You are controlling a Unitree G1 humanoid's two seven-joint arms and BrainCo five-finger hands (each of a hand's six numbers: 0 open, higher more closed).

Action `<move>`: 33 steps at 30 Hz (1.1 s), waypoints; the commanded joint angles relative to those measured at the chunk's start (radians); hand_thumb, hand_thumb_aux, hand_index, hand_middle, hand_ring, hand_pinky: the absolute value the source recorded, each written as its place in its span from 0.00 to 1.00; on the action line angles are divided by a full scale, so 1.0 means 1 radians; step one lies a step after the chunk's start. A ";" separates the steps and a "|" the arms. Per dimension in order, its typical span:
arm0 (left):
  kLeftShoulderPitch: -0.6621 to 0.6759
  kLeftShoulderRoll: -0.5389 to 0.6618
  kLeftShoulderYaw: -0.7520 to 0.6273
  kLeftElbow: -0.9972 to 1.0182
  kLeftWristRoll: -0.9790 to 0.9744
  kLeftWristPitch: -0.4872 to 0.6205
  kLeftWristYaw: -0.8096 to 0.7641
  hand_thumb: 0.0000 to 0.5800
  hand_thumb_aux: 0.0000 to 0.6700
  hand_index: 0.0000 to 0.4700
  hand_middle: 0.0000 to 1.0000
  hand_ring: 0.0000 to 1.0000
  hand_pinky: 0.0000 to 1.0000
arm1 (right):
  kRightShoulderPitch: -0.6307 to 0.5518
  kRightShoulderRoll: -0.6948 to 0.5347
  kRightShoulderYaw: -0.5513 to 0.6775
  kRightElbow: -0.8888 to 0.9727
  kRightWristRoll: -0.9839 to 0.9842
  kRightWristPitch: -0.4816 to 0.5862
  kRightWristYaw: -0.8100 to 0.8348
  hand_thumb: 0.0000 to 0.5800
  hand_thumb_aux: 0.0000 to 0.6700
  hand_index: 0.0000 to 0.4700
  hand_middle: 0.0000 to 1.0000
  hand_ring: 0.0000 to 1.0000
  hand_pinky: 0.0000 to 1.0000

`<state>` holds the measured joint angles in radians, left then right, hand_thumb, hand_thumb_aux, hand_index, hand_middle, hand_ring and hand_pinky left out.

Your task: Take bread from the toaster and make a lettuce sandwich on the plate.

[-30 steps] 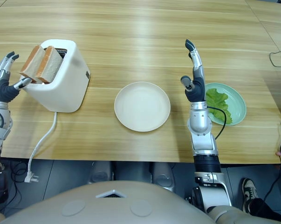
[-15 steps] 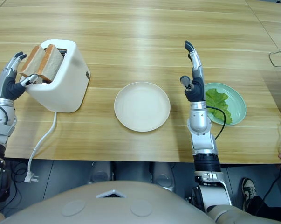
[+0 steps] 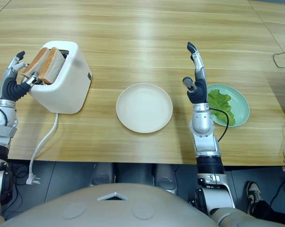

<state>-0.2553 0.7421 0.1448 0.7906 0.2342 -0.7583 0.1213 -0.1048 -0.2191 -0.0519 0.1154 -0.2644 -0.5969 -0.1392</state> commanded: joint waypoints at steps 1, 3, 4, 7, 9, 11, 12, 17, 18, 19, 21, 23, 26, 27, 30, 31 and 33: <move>0.027 -0.018 -0.001 0.013 -0.059 0.008 -0.086 1.00 1.00 0.98 0.00 0.00 0.00 | 0.001 -0.007 -0.012 0.014 0.009 0.003 0.000 0.00 0.00 0.00 0.00 0.00 0.00; 0.028 -0.024 0.008 0.009 -0.091 0.012 -0.114 1.00 1.00 0.98 0.00 0.00 0.00 | 0.000 -0.007 -0.011 0.015 0.008 0.004 -0.001 0.00 0.00 0.00 0.00 0.00 0.00; 0.029 -0.027 0.014 0.000 -0.111 0.015 -0.129 1.00 1.00 0.98 0.00 0.00 0.00 | 0.000 -0.007 -0.011 0.017 0.008 0.003 -0.001 0.00 0.00 0.00 0.00 0.00 0.00; 0.025 -0.044 0.035 -0.033 -0.176 0.024 -0.177 1.00 1.00 0.98 0.00 0.00 0.00 | -0.001 -0.006 -0.010 0.021 0.007 0.003 -0.003 0.00 0.00 0.00 0.00 0.00 0.00; 0.010 -0.059 0.051 -0.054 -0.215 0.035 -0.200 1.00 1.00 0.98 0.00 0.00 0.00 | -0.001 -0.005 -0.010 0.024 0.006 0.002 -0.006 0.00 0.00 0.00 0.00 0.00 0.00; -0.011 -0.074 0.064 -0.071 -0.244 0.045 -0.212 1.00 1.00 0.98 0.00 0.00 0.00 | -0.002 -0.005 -0.009 0.031 0.005 0.001 -0.008 0.00 0.00 0.00 0.00 0.00 0.00; -0.022 -0.083 0.070 -0.084 -0.261 0.052 -0.221 1.00 1.00 0.98 0.00 0.00 0.00 | -0.003 -0.006 -0.008 0.035 0.005 0.001 -0.008 0.00 0.00 0.00 0.00 0.00 0.00; -0.070 -0.121 0.109 -0.158 -0.338 0.101 -0.247 1.00 1.00 0.98 0.00 0.00 0.00 | -0.011 -0.005 -0.001 0.052 -0.002 -0.002 -0.010 0.00 0.00 0.00 0.00 0.00 0.00; -0.078 -0.127 0.120 -0.175 -0.358 0.113 -0.254 1.00 1.00 0.98 0.00 0.00 0.00 | -0.011 -0.005 0.000 0.053 -0.002 -0.002 -0.011 0.00 0.00 0.00 0.00 0.00 0.00; -0.083 -0.133 0.131 -0.193 -0.378 0.126 -0.261 1.00 1.00 0.98 0.00 0.00 0.00 | -0.012 -0.005 0.000 0.054 -0.002 -0.003 -0.010 0.00 0.00 0.00 0.00 0.00 0.00; -0.091 -0.140 0.151 -0.225 -0.405 0.151 -0.267 1.00 1.00 0.98 0.00 0.00 0.00 | -0.013 -0.004 0.002 0.056 -0.002 -0.003 -0.009 0.00 0.00 0.00 0.00 0.00 0.00; -0.097 -0.144 0.169 -0.251 -0.419 0.175 -0.263 1.00 1.00 0.98 0.00 0.00 0.00 | -0.014 -0.004 0.004 0.058 -0.002 -0.003 -0.008 0.00 0.00 0.00 0.00 0.00 0.00; -0.101 -0.150 0.185 -0.277 -0.424 0.203 -0.258 1.00 1.00 0.98 0.00 0.00 0.00 | -0.014 -0.003 0.005 0.060 -0.002 -0.003 -0.008 0.00 0.00 0.00 0.00 0.00 0.00; -0.103 -0.154 0.189 -0.283 -0.423 0.212 -0.257 1.00 1.00 0.98 0.15 0.15 0.15 | -0.014 -0.004 0.005 0.060 -0.002 -0.003 -0.007 0.00 0.00 0.00 0.00 0.00 0.00; -0.109 -0.164 0.196 -0.304 -0.419 0.229 -0.254 1.00 1.00 0.98 1.00 1.00 1.00 | -0.015 -0.005 0.005 0.061 -0.002 -0.004 -0.007 0.00 0.00 0.00 0.00 0.00 0.00; -0.111 -0.168 0.198 -0.314 -0.421 0.232 -0.255 1.00 1.00 0.98 1.00 1.00 1.00 | -0.015 -0.006 0.004 0.061 -0.002 -0.004 -0.006 0.00 0.00 0.00 0.00 0.00 0.00; -0.122 -0.176 0.199 -0.339 -0.427 0.236 -0.256 1.00 1.00 0.98 1.00 1.00 1.00 | -0.017 -0.008 0.001 0.064 0.000 -0.005 -0.007 0.00 0.00 0.00 0.00 0.00 0.00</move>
<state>-0.3585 0.5767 0.3387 0.4916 -0.1858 -0.5388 -0.1341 -0.1148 -0.2207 -0.0481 0.1584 -0.2667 -0.6006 -0.1477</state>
